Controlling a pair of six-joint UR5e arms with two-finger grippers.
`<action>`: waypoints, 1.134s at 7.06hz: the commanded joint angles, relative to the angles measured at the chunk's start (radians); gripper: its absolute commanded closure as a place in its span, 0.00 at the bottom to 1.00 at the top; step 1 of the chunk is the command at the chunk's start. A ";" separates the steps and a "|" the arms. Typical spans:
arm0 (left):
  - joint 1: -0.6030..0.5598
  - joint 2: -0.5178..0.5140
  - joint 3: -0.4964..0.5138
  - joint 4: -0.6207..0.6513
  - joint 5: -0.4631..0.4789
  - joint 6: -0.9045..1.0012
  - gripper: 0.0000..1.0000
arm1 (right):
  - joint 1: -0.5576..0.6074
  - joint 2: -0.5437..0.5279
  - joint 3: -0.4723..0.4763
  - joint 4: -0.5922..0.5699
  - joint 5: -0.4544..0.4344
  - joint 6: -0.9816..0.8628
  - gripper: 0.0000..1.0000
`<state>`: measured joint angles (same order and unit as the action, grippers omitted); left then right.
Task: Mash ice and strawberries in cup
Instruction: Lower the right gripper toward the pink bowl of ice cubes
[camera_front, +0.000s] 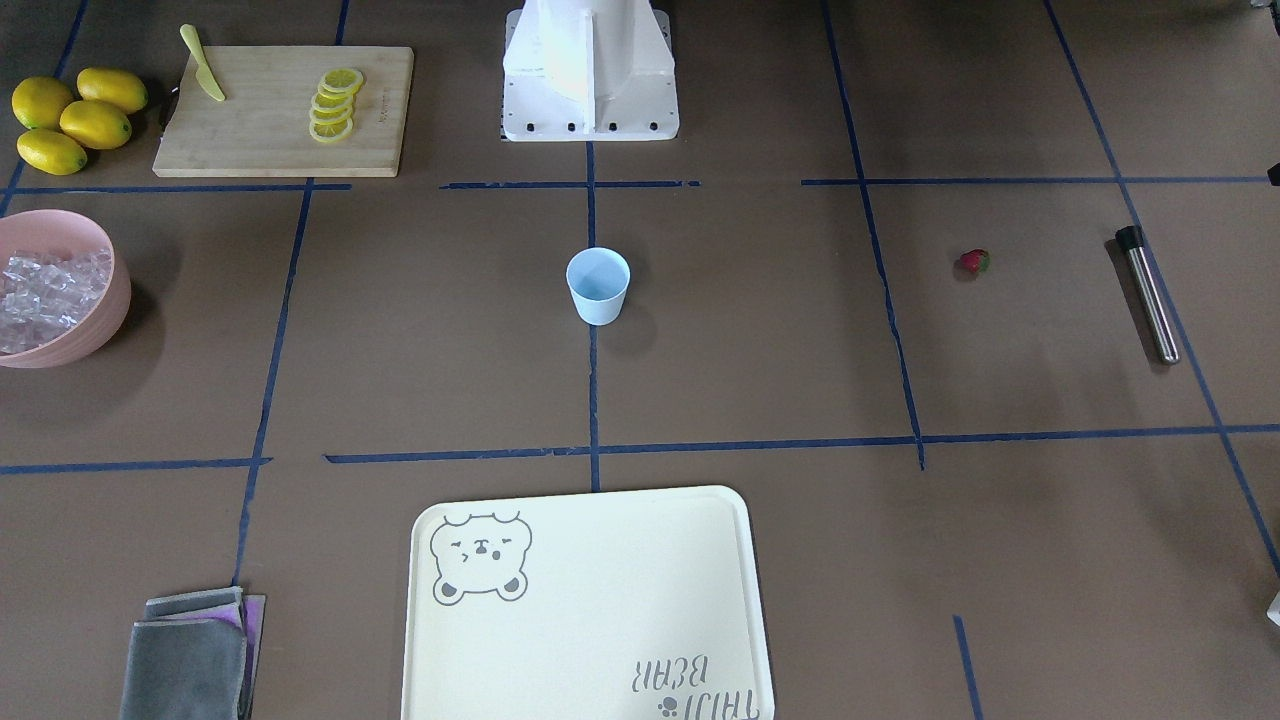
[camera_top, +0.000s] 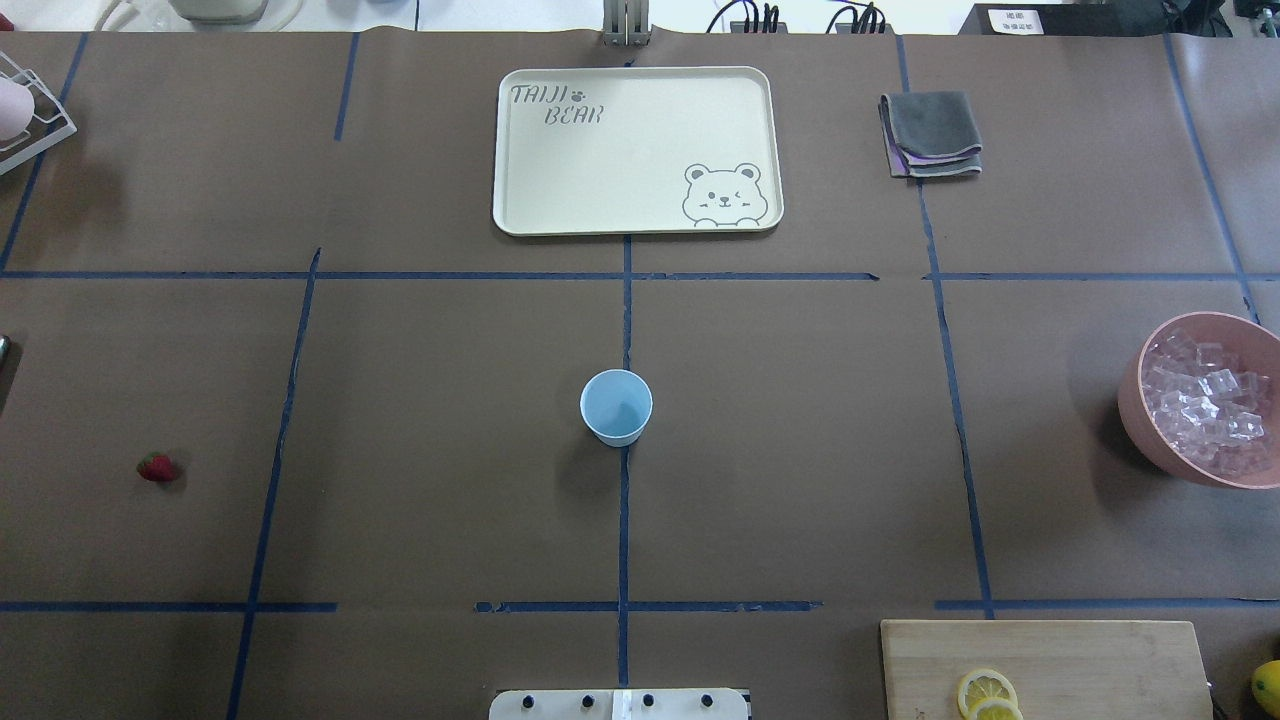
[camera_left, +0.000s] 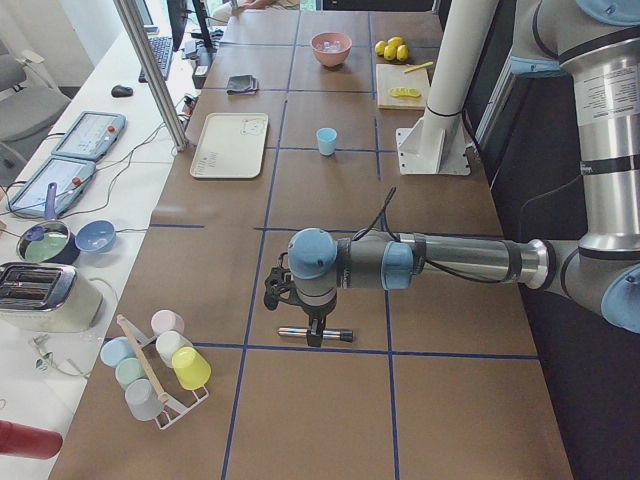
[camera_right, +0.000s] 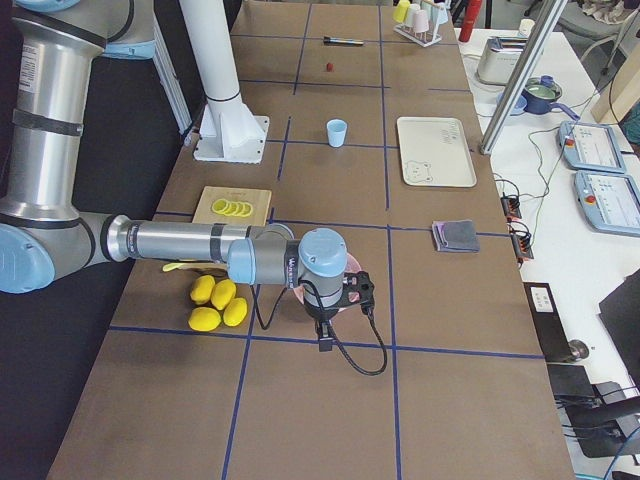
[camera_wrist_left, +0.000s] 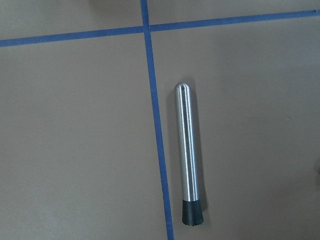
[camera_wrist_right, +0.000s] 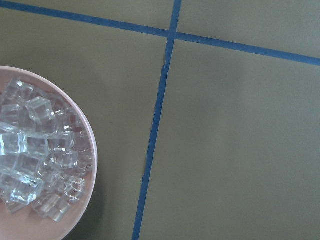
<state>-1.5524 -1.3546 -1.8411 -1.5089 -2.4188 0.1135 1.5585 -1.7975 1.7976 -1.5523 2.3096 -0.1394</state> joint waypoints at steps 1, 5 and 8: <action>0.000 0.014 -0.007 -0.011 0.003 0.005 0.00 | 0.000 -0.002 -0.003 0.000 0.001 -0.002 0.00; 0.002 0.002 -0.014 -0.013 -0.002 -0.006 0.00 | 0.000 0.003 -0.003 0.000 0.037 -0.003 0.00; 0.000 0.011 -0.015 -0.016 -0.009 -0.003 0.00 | 0.000 0.003 -0.004 0.001 0.062 -0.005 0.00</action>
<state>-1.5517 -1.3476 -1.8526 -1.5235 -2.4262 0.1089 1.5585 -1.7948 1.7930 -1.5520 2.3578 -0.1431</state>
